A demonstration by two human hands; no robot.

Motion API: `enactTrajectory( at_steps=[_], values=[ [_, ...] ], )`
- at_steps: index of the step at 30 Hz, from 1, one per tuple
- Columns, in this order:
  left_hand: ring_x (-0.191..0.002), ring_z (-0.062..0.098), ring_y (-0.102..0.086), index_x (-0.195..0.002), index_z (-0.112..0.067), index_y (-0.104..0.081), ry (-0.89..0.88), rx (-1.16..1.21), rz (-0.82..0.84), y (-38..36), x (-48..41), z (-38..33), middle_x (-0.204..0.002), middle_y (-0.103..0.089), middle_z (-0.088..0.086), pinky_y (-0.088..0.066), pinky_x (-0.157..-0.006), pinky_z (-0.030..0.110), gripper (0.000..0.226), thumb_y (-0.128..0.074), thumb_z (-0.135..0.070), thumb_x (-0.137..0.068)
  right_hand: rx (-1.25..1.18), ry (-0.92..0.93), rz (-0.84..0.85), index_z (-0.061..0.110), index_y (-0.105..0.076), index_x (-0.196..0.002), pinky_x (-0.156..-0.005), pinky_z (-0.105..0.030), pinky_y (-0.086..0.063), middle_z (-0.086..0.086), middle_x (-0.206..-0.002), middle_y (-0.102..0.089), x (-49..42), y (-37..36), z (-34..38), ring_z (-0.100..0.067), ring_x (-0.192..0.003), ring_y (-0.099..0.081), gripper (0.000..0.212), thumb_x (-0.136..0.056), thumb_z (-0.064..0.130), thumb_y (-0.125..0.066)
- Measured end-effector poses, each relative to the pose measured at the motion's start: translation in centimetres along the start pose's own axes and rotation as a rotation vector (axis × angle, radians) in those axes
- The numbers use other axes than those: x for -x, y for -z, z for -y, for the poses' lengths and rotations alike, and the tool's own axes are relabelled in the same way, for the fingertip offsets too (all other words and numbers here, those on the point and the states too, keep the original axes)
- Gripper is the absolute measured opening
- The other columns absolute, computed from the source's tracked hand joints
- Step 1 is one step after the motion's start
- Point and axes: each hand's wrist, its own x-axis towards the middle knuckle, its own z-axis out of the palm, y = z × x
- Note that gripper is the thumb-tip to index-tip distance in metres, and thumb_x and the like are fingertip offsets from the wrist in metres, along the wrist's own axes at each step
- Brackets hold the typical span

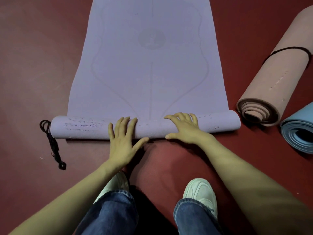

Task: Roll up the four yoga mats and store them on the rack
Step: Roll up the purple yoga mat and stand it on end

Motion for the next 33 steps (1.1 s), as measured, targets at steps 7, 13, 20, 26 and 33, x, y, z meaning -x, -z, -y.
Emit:
enactTrajectory(
  at_steps=[7,13,20,26,33],
  values=[
    [-0.127,0.023,-0.035,-0.135,-0.018,-0.049,-0.035,-0.031,0.203,1.4,-4.7,1.1,-0.131,-0.050,0.004,-0.003,-0.112,0.039,0.102,-0.022,-0.088,-0.066,0.032,0.026,-0.099,0.039,-0.023,-0.147,-0.113,-0.037,0.003,0.002,-0.148,-0.028,-1.0,0.9,-0.4,-0.013,-0.140,-0.015,0.067,-0.088,0.053,-0.053],
    [-0.129,0.024,-0.036,-0.138,-0.023,-0.044,0.028,-0.049,0.457,3.2,-8.7,0.9,-0.137,-0.047,0.003,-0.012,-0.110,0.036,0.110,-0.018,-0.086,-0.052,0.199,0.036,-0.480,0.027,-0.026,-0.147,-0.112,-0.040,0.009,-0.007,-0.147,-0.039,0.8,-3.0,-0.6,-0.024,-0.138,-0.021,0.068,-0.087,0.051,-0.046],
    [-0.125,0.026,-0.044,-0.133,-0.016,-0.049,0.017,-0.005,0.443,3.3,-10.8,1.3,-0.132,-0.052,0.008,-0.021,-0.106,0.040,0.080,-0.042,-0.075,-0.081,0.207,0.004,-0.391,0.029,-0.026,-0.148,-0.114,-0.045,0.006,-0.002,-0.150,-0.032,-1.1,-0.9,-1.2,-0.024,-0.141,-0.019,0.085,-0.077,0.045,-0.071],
    [-0.121,0.036,-0.045,-0.128,-0.002,-0.052,-0.100,-0.073,0.023,1.1,-6.1,1.1,-0.127,-0.052,0.020,-0.015,-0.108,0.049,0.072,-0.035,-0.060,-0.090,0.104,-0.003,-0.145,0.035,-0.013,-0.148,-0.113,-0.044,0.008,0.003,-0.151,-0.018,-2.8,2.2,-1.7,-0.017,-0.142,-0.006,0.079,-0.085,0.051,-0.059],
    [-0.136,0.032,-0.034,-0.143,-0.004,-0.036,-0.107,-0.186,0.260,1.8,-9.1,2.1,-0.145,-0.040,0.015,-0.010,-0.112,0.056,0.102,-0.057,-0.072,-0.070,0.144,-0.035,-0.113,0.032,-0.003,-0.151,-0.113,-0.047,0.010,-0.002,-0.158,-0.002,-3.8,3.4,-1.6,-0.021,-0.145,0.008,0.095,-0.080,0.057,-0.062]
  ],
)
